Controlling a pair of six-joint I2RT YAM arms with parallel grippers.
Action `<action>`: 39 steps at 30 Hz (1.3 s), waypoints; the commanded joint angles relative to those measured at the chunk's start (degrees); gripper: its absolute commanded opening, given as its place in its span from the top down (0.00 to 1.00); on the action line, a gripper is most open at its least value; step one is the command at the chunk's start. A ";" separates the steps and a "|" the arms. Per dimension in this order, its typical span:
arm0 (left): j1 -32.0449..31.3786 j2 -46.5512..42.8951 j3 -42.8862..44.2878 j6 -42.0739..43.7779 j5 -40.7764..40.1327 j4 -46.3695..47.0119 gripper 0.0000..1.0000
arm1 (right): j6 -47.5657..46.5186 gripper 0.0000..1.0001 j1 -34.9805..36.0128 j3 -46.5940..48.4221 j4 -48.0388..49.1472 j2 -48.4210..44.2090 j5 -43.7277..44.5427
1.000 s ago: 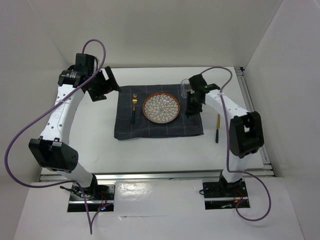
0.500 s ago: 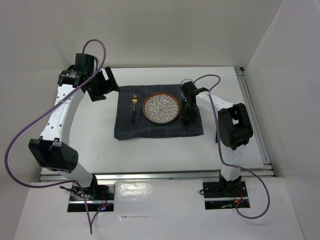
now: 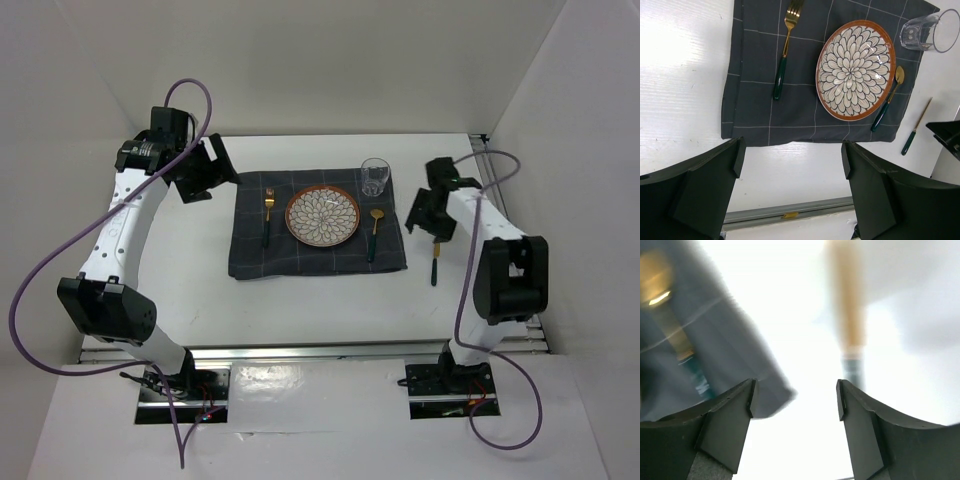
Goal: Set the dinner table for one person
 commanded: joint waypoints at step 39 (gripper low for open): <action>0.29 -0.94 1.22 0.90 -0.15 0.17 0.04 | -1.39 1.00 10.22 7.25 1.63 10.70 -4.91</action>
